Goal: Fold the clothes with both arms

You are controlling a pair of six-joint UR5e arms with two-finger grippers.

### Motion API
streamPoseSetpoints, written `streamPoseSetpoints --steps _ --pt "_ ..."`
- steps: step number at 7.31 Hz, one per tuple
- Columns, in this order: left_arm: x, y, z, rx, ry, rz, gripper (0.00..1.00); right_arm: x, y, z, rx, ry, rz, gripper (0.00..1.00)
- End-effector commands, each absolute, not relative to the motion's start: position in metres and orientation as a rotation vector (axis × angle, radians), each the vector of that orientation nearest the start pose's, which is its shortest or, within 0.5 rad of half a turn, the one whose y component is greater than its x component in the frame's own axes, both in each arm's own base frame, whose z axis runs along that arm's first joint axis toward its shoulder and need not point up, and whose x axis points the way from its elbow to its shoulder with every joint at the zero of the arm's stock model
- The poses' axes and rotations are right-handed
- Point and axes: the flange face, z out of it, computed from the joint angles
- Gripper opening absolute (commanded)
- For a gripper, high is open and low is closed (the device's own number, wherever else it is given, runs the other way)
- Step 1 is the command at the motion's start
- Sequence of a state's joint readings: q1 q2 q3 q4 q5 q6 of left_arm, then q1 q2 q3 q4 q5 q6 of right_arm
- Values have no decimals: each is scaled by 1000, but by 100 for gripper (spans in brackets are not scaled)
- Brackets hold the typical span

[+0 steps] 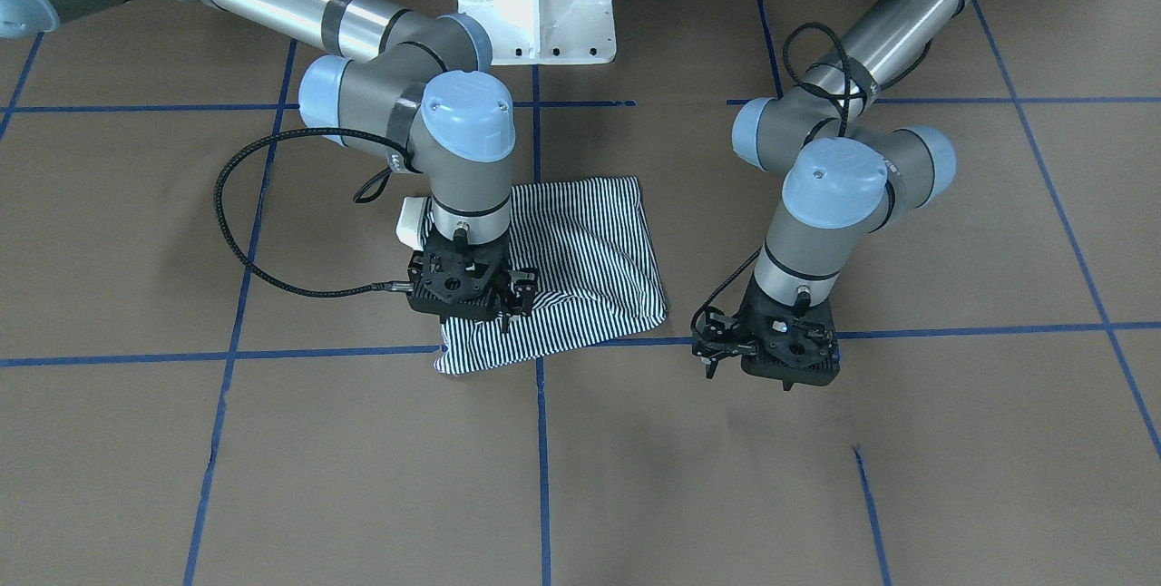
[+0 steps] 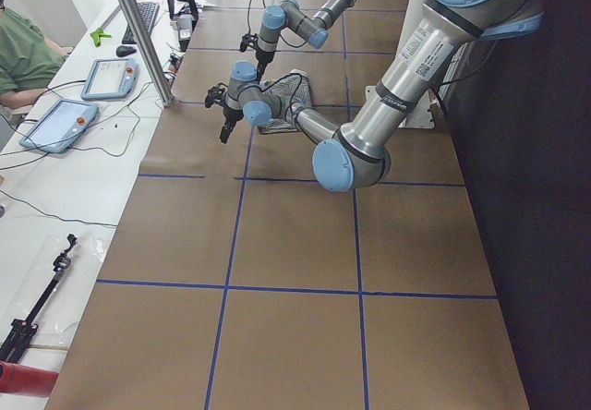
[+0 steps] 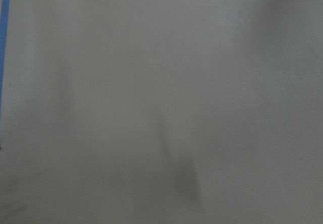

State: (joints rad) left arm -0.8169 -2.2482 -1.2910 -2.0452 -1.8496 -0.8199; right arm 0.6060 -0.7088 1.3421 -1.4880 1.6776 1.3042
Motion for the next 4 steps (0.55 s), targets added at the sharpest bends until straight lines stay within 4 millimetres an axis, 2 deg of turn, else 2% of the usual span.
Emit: streamPoseSetpoints --steps 1,2,3,4 --pt "445 -631 325 427 804 55 100 -584 -528 233 208 -670 263 39" --pt "445 -631 325 427 804 55 100 -588 -523 239 215 -658 259 28" --pt "445 -631 325 427 804 55 100 -593 -519 239 227 -653 256 7" --pt "445 -631 324 429 806 54 100 -593 -520 239 227 -651 258 0"
